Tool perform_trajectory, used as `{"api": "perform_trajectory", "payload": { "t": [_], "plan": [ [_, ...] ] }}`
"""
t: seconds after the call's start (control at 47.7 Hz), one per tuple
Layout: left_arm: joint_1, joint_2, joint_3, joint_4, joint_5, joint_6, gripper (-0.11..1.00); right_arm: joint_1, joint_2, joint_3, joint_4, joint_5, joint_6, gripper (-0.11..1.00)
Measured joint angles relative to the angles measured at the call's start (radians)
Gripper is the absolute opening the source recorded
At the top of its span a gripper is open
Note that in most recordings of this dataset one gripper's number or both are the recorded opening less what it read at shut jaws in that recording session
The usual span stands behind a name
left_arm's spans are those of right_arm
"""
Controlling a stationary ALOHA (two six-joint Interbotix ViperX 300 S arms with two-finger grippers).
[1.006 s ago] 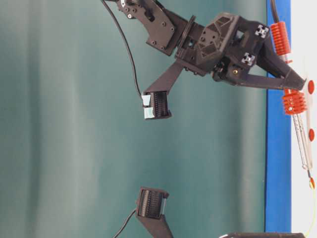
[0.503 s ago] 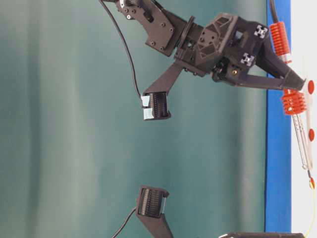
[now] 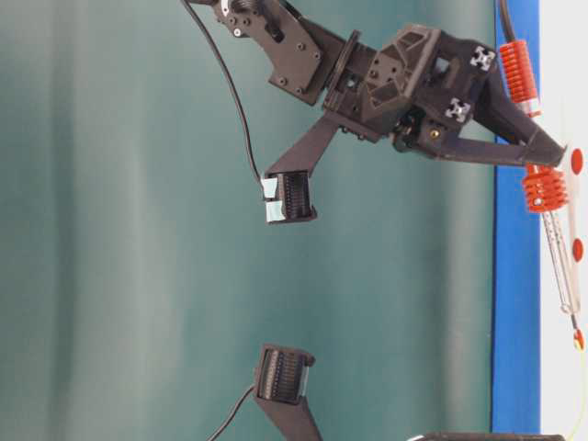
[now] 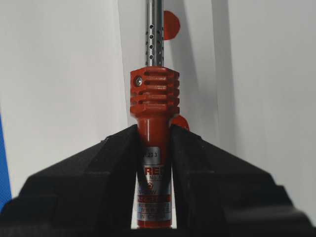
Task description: Touch the tip of the soldering iron to the tip of the solder at the mark.
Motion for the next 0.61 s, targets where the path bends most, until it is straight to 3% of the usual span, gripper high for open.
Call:
{"api": "perform_trajectory", "payload": {
  "t": [0.608],
  "plan": [
    [0.000, 0.000, 0.000, 0.000, 0.000, 0.000, 0.02, 0.000, 0.002, -0.008, 0.000, 0.002, 0.000, 0.06]
  ]
}}
